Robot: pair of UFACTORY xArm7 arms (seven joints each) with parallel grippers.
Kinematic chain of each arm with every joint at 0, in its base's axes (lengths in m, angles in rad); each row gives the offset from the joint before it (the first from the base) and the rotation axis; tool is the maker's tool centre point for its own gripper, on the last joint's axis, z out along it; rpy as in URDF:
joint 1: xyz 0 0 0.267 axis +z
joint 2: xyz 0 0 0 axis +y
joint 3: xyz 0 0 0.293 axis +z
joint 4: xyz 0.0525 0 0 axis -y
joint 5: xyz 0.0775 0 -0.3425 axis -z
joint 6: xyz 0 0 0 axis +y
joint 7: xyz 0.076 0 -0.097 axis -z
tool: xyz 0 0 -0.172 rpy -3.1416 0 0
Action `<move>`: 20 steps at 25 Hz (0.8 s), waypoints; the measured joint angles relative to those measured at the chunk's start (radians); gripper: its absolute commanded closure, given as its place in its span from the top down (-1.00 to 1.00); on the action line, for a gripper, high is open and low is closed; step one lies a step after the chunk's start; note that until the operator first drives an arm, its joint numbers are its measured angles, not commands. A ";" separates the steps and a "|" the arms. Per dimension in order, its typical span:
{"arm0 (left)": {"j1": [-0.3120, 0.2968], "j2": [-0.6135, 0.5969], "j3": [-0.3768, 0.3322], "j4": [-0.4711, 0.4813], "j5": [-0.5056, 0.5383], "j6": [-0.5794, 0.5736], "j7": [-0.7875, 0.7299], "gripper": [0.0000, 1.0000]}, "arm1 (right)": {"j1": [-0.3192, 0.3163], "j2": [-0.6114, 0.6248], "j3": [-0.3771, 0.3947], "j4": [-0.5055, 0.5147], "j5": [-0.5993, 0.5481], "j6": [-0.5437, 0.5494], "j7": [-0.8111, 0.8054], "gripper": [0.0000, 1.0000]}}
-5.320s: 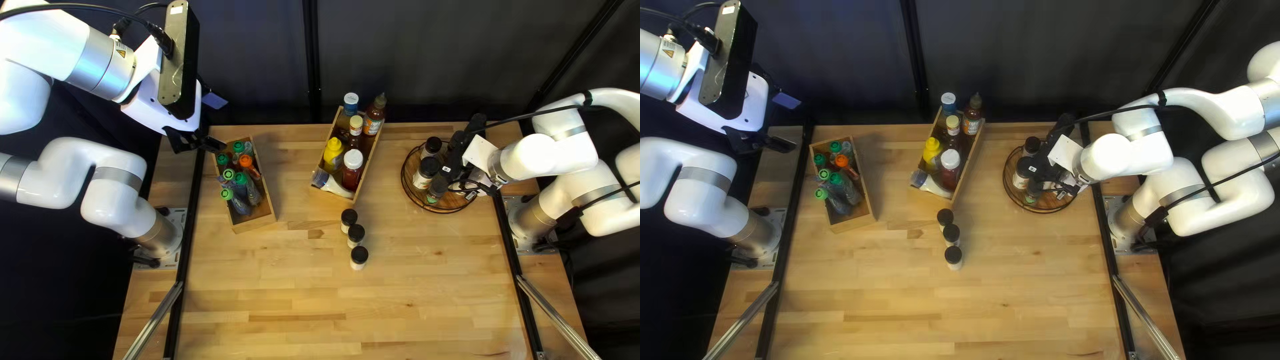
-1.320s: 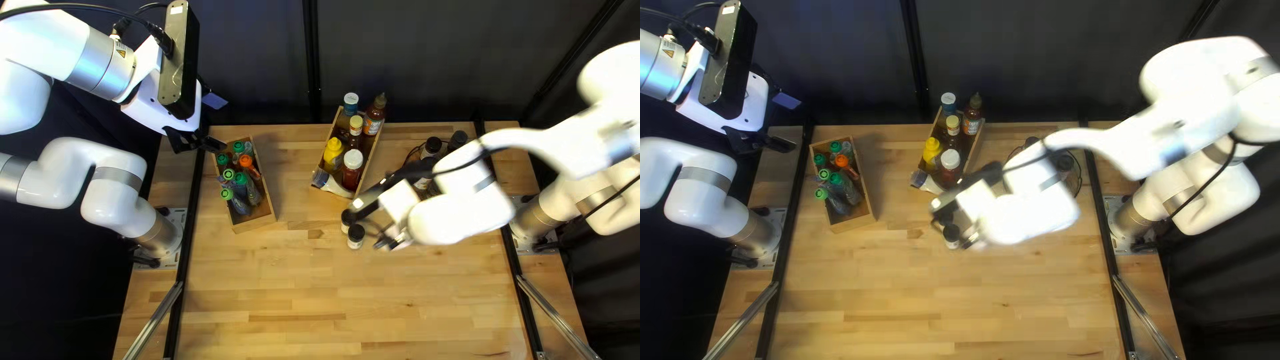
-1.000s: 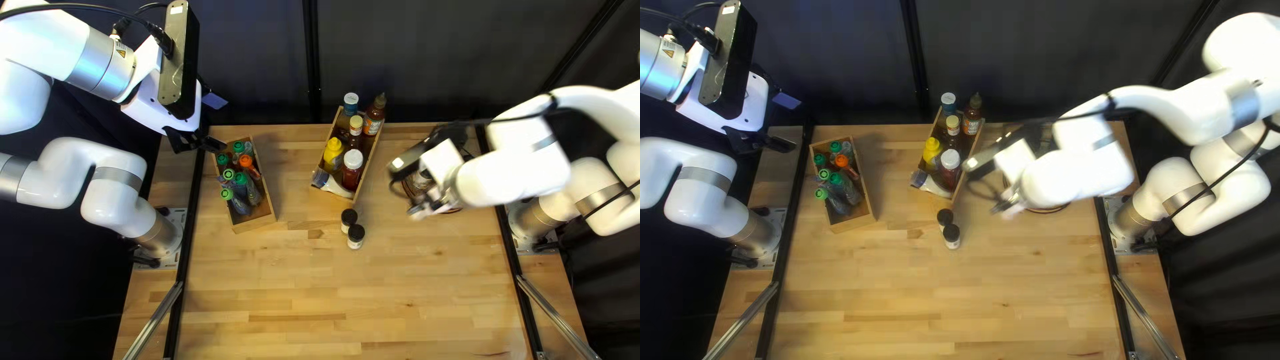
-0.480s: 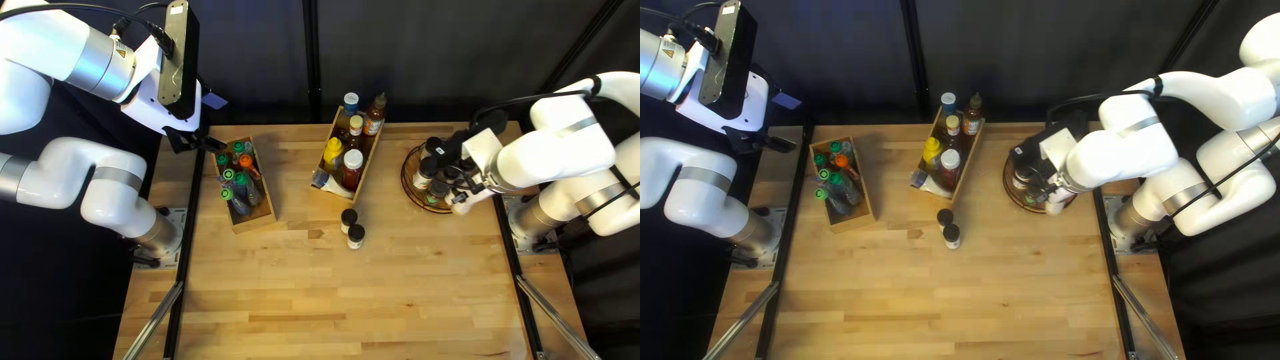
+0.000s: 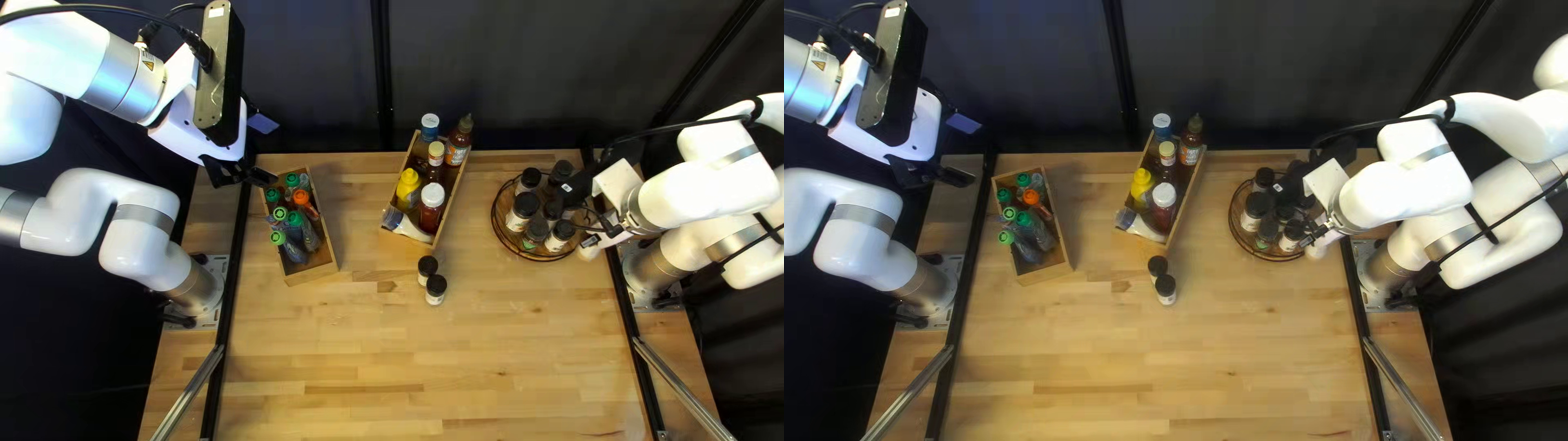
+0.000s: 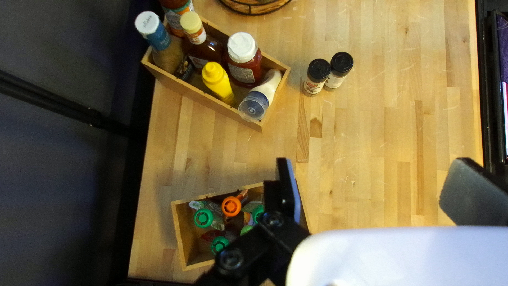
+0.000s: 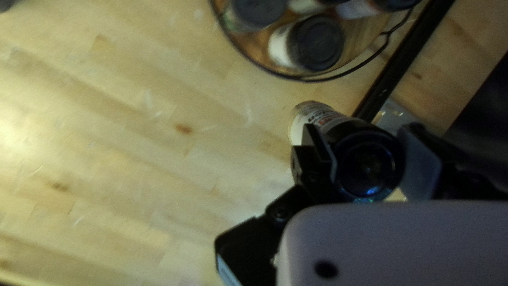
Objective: Separate condiments, baby food and spices and place it in 3 different racks/containers
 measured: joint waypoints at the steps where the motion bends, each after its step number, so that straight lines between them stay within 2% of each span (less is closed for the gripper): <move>1: 0.000 0.000 0.000 0.000 0.000 0.000 0.000 1.00 | -0.008 -0.008 0.000 -0.011 -0.012 0.002 0.002 -1.00; 11: 0.000 0.000 0.000 0.000 0.000 0.000 0.000 1.00 | -0.078 -0.068 -0.029 -0.114 -0.137 -0.040 0.009 -1.00; 20: 0.000 0.000 0.000 0.000 0.000 0.000 0.000 1.00 | -0.101 -0.022 -0.066 -0.135 -0.202 -0.152 0.022 -1.00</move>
